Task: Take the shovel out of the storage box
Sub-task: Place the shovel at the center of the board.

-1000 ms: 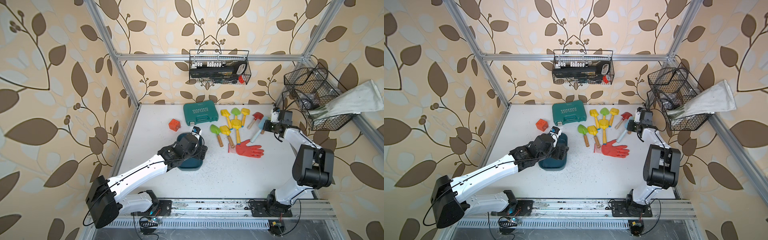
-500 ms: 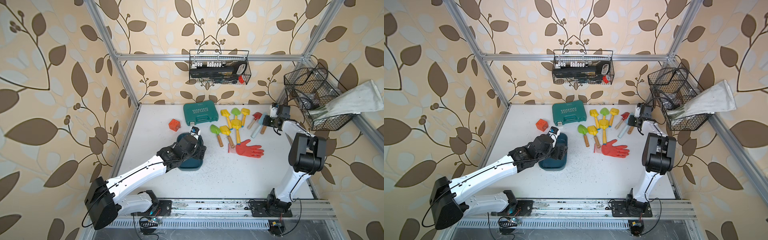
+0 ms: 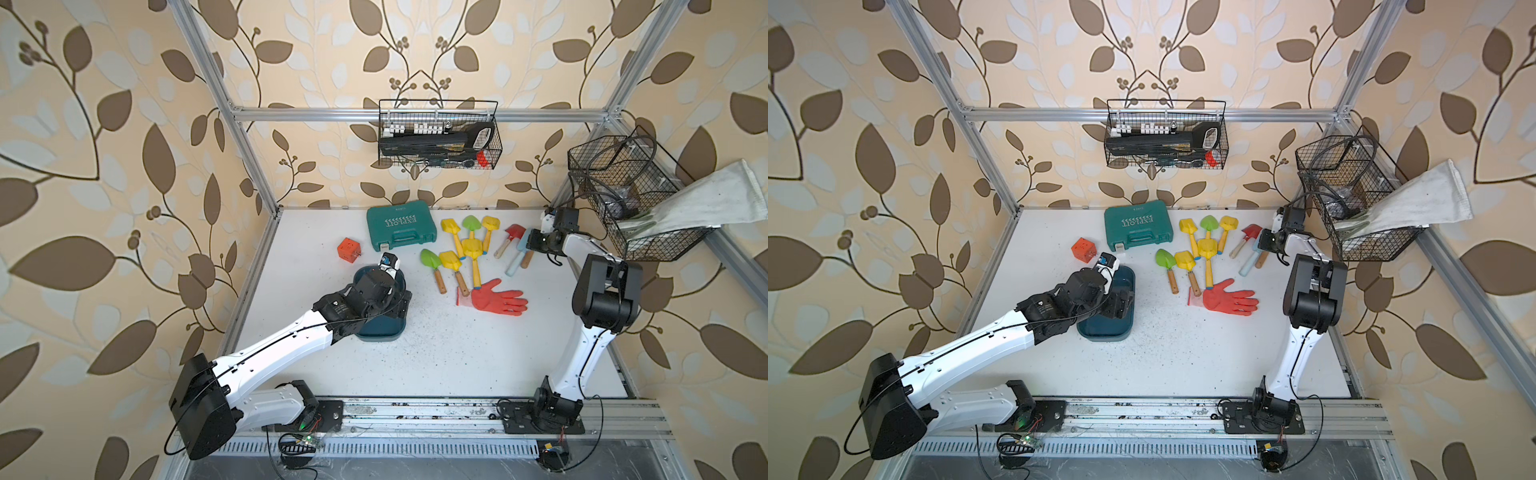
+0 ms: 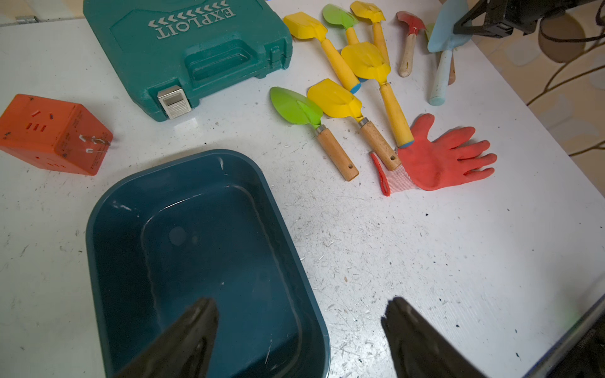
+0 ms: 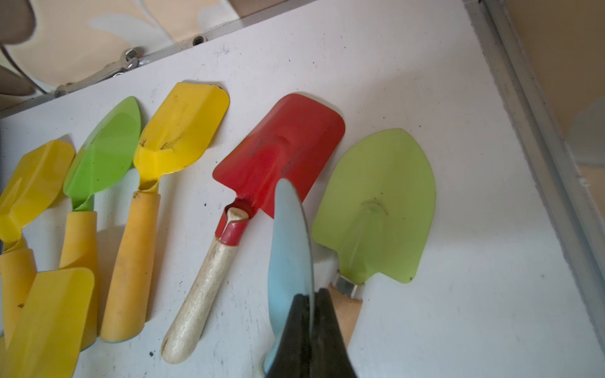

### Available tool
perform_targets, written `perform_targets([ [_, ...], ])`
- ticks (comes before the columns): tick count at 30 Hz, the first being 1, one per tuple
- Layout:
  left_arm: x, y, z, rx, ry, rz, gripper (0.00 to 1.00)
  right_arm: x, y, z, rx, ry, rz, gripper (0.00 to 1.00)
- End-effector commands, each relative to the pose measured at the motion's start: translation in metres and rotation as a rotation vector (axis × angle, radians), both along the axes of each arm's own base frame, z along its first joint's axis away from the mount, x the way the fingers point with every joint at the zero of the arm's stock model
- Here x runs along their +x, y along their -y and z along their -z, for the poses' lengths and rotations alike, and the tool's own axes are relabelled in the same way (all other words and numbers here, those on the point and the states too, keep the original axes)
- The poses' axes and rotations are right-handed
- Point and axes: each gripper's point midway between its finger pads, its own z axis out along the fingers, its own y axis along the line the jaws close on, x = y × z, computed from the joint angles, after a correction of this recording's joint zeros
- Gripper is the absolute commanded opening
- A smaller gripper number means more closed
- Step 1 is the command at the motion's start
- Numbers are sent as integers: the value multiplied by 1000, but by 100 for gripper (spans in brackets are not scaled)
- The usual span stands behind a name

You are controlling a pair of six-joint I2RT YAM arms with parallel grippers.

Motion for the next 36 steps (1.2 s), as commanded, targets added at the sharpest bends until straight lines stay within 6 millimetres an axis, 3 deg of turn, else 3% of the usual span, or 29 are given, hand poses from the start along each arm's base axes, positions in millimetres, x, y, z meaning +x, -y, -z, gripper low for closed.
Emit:
perform_targets([
  [1,6,-3,-5,-26,16,-29,85,-8,6,19,16,-86,31,2],
  [11,8,-5,-4,-22,16,-44,85,-9,9,39,98,-147,74,8],
  [17,10,-8,-2,-16,12,-56,85,-7,9,26,98,-116,82,31],
  [22,12,-13,-5,-12,25,-74,85,-7,2,-5,113,-42,90,42],
  [26,13,-23,-10,-3,51,-110,85,-19,-19,-39,66,31,71,54],
  [30,16,-38,-15,1,95,-175,89,-42,-59,-70,-19,130,-12,60],
  [36,21,-71,-20,18,161,-300,97,-88,-103,-93,41,215,-85,65],
])
